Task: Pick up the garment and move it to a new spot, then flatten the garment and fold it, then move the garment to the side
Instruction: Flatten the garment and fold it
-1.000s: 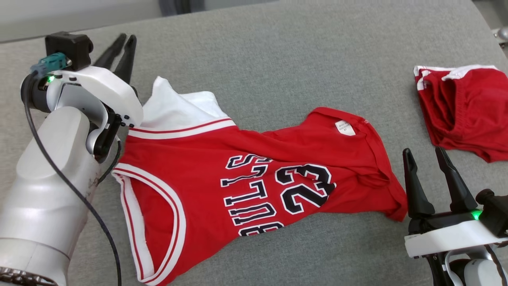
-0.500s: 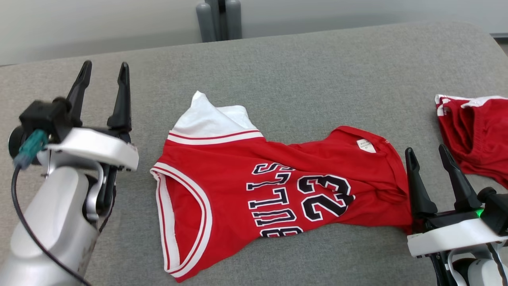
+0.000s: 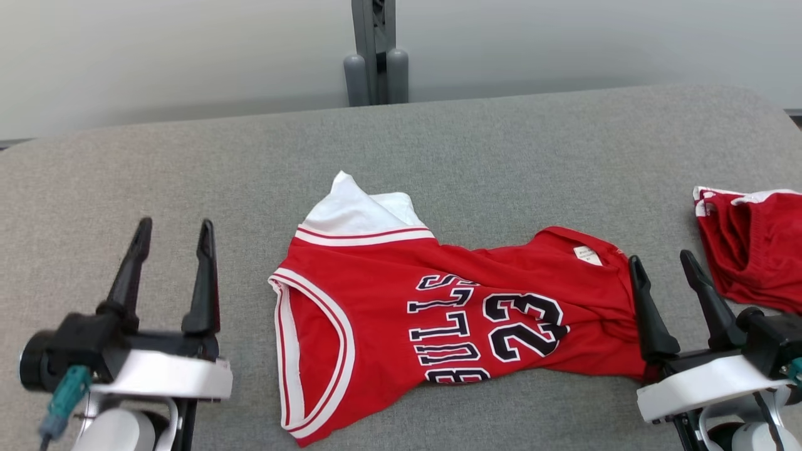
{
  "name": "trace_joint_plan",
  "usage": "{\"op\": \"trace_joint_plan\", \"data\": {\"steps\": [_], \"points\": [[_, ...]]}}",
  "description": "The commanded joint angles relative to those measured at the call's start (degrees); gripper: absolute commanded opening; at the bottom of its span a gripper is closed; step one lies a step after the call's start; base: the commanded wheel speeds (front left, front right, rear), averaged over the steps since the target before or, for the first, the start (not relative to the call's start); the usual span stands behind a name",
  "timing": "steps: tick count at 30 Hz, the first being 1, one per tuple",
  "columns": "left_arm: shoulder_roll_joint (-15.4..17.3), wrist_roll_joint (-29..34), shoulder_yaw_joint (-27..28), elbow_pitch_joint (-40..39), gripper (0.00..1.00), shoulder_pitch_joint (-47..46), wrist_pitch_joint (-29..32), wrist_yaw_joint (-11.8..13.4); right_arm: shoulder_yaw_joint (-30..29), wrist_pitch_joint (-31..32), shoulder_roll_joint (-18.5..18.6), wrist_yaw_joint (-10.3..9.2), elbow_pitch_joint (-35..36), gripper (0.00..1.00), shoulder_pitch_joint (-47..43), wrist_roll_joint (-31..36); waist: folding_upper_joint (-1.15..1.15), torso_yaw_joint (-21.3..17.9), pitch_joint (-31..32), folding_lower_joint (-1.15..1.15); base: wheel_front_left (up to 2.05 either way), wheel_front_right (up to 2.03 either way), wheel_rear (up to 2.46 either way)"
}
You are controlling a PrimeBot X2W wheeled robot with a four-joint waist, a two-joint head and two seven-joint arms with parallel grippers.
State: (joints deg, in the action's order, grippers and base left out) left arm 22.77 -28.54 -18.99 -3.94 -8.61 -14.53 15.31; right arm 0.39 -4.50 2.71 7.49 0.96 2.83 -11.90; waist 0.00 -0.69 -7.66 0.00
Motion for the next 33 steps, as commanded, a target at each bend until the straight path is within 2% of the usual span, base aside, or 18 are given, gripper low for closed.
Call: {"op": "trace_joint_plan", "data": {"steps": [1,10,24,28,33], "points": [[0.6,0.5,-0.1,-0.6,1.00,1.4,0.2,0.8,-0.3,0.4,0.4,0.01,-0.2,1.00,-0.8,0.4,0.00,0.2,0.8,0.00,0.00,0.00,0.00],[2.3,0.7,-0.7,-3.5,1.00,7.9,2.4,2.9,-1.4,1.2,0.4,0.01,0.3,1.00,-3.7,-0.4,0.00,0.1,2.2,0.00,0.00,0.00,0.00],[2.8,1.1,-1.4,-5.1,1.00,6.7,4.2,3.6,-1.8,1.5,0.4,0.01,1.2,1.00,-3.0,-0.3,0.00,0.5,1.4,0.00,0.00,0.00,0.00],[2.7,1.6,-3.0,-5.5,1.00,2.0,5.5,1.3,-2.5,1.6,0.3,0.01,1.5,1.00,-2.9,-0.3,0.00,1.4,0.2,0.00,0.00,0.00,0.00],[1.6,1.7,-6.7,-2.3,1.00,-10.0,10.1,-4.5,-1.8,1.7,0.4,0.01,2.3,1.00,-1.5,0.1,0.00,0.9,-2.7,0.00,0.00,0.00,0.00]]}}
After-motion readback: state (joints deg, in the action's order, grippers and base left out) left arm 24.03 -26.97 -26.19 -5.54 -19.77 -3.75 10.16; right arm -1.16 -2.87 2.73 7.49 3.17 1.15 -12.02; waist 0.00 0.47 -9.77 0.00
